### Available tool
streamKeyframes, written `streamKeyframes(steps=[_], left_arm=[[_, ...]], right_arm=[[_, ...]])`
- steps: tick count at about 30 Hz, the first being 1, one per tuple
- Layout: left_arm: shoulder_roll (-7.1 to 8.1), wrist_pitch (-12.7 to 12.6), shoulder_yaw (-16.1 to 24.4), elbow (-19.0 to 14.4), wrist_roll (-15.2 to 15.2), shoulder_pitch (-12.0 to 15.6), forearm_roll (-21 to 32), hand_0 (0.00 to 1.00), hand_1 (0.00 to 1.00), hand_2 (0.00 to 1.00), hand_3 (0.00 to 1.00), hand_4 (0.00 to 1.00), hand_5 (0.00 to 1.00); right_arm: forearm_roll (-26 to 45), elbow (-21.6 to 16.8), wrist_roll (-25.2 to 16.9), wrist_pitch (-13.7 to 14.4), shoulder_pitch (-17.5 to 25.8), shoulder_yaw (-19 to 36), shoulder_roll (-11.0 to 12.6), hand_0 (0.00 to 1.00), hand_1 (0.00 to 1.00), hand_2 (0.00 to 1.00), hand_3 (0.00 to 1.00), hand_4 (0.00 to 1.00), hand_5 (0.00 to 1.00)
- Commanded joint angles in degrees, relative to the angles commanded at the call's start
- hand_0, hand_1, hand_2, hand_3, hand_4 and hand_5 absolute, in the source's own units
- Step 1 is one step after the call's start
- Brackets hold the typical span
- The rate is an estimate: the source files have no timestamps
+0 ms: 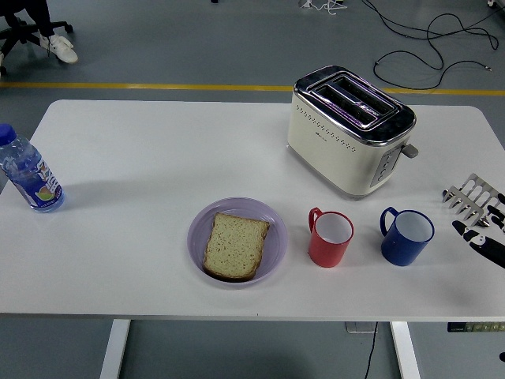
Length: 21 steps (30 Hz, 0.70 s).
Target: Pick up the cup,pour liquid into bread,place the cup on the desk
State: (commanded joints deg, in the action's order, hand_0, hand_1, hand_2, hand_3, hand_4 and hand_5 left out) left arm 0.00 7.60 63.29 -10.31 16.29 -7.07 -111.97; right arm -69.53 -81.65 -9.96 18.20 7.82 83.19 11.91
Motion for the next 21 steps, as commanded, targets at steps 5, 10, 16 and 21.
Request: streamKeyframes(steps=[5, 10, 16, 21], left_arm=[[0.0, 0.05, -0.17, 0.0, 0.0, 0.03, 0.07, 0.655, 0.688, 0.705, 0.59, 0.295, 0.9], [0.0, 0.15, -0.25, 0.0, 0.02, 0.06, 0.0, 0.654, 0.688, 0.706, 0.59, 0.295, 0.9], [0.0, 0.25, -0.62, 0.0, 0.0, 0.04, 0.28, 0.654, 0.688, 0.705, 0.59, 0.295, 0.899], [0.0, 0.35, -0.74, 0.0, 0.0, 0.02, 0.29, 0.654, 0.688, 0.705, 0.59, 0.295, 0.899]], right_arm=[[0.04, 1.07, -0.62, 0.31, -0.06, -2.94, -0.49, 0.941, 0.875, 0.954, 0.998, 0.998, 0.112], [0.43, 2.26, -0.98, 0.31, -0.56, -5.66, -1.08, 0.946, 0.877, 0.955, 0.998, 0.998, 0.116], [0.62, 2.87, -1.39, 0.88, -1.04, -7.6, -1.27, 0.945, 0.877, 0.954, 0.998, 0.998, 0.12], [1.2, 4.26, -1.61, 1.2, -2.13, -9.24, -1.69, 0.945, 0.877, 0.954, 0.998, 0.998, 0.12]])
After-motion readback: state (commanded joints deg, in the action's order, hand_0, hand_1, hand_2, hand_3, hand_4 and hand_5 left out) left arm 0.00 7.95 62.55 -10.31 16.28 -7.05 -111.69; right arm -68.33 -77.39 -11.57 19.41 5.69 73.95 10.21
